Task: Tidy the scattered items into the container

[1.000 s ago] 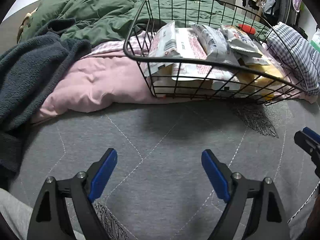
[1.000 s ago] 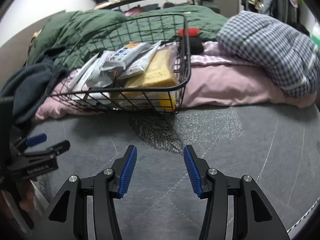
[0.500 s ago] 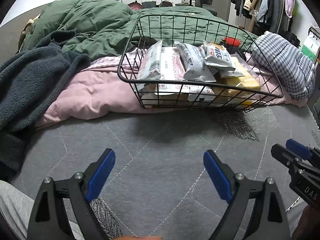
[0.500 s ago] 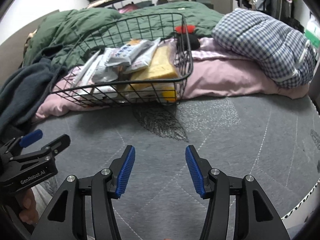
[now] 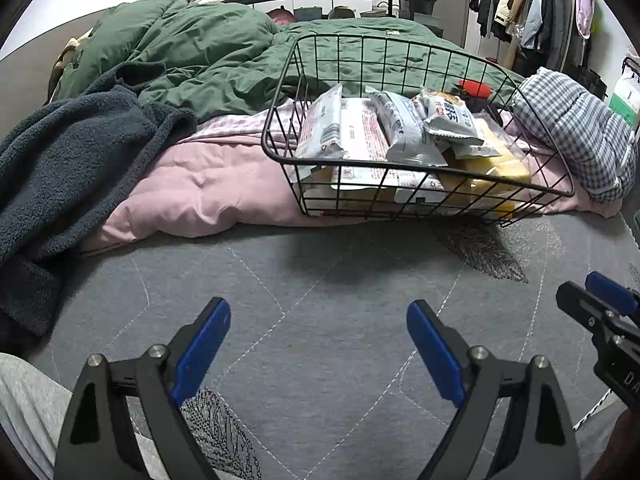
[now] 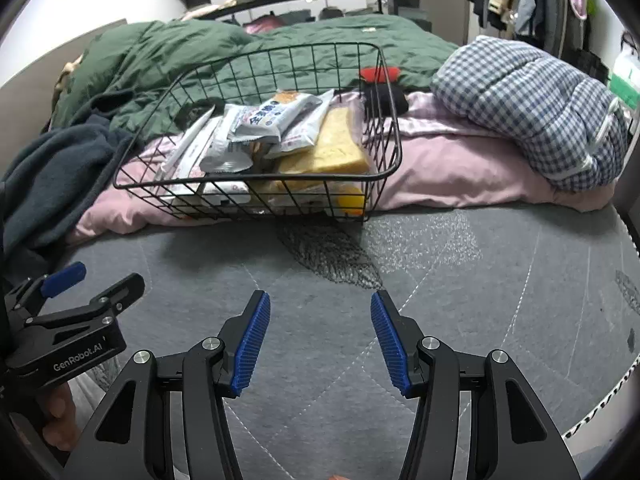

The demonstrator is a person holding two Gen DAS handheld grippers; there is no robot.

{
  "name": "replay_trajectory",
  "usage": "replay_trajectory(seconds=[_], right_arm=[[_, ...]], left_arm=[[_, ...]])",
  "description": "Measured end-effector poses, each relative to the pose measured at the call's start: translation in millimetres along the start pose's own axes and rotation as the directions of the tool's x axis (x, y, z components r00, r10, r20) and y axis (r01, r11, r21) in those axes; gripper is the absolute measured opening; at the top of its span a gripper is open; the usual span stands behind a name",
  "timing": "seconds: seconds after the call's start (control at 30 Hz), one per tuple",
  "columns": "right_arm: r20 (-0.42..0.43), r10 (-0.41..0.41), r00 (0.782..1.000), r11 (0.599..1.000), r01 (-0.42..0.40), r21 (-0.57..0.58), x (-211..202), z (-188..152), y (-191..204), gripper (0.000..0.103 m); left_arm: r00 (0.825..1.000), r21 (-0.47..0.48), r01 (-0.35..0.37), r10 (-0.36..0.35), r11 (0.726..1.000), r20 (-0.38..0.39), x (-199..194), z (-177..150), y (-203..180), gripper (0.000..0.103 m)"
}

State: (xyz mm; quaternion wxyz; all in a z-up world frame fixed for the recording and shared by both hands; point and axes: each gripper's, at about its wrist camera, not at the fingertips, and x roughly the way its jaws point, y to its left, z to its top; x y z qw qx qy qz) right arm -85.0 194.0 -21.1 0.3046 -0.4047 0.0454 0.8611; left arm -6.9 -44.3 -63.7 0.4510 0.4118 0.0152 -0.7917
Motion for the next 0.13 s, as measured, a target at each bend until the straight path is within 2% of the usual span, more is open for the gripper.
replay_trajectory(seconds=[0.13], right_arm=[[-0.005, -0.005, 1.000, 1.000, 0.005, 0.005, 1.5, -0.4, -1.8, 0.053]], left_arm=[[1.000, -0.001, 0.000, 0.000, 1.000, 0.004, -1.3, 1.4, -1.0, 0.090]])
